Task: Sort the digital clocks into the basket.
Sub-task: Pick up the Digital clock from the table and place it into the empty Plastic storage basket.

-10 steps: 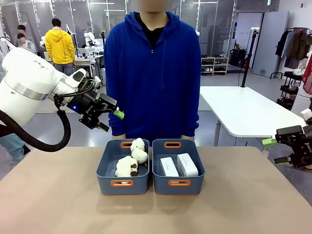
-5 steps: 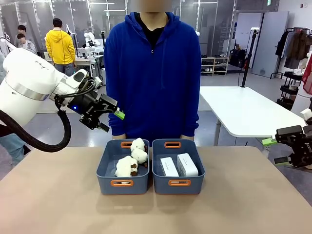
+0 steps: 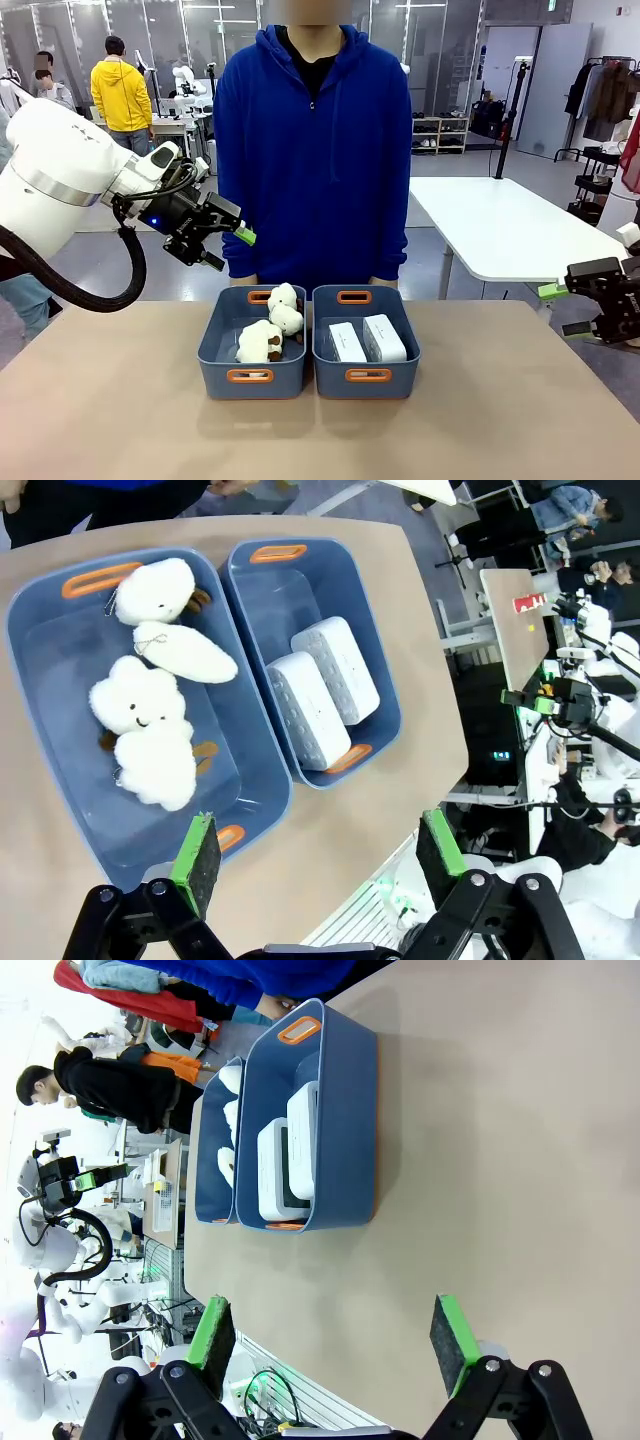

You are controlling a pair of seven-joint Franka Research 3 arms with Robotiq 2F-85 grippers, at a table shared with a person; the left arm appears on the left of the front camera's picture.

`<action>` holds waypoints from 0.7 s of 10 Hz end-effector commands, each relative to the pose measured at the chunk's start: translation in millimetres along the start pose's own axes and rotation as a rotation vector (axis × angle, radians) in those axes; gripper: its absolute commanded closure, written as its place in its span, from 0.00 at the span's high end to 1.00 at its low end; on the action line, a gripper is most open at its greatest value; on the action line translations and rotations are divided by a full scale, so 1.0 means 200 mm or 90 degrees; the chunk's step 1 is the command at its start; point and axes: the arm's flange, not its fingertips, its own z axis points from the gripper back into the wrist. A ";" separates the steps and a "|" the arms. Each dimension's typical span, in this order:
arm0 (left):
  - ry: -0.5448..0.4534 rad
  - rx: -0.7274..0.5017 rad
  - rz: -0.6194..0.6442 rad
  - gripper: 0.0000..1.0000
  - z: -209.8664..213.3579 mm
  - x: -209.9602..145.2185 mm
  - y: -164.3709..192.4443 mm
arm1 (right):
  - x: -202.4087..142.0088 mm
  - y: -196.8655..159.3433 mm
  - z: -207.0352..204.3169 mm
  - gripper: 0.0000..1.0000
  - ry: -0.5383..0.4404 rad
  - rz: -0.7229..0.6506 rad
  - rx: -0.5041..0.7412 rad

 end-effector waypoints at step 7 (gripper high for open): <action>0.056 0.064 -0.035 1.00 -0.17 0.07 -0.08 | 0.00 0.00 0.01 1.00 0.007 0.009 -0.001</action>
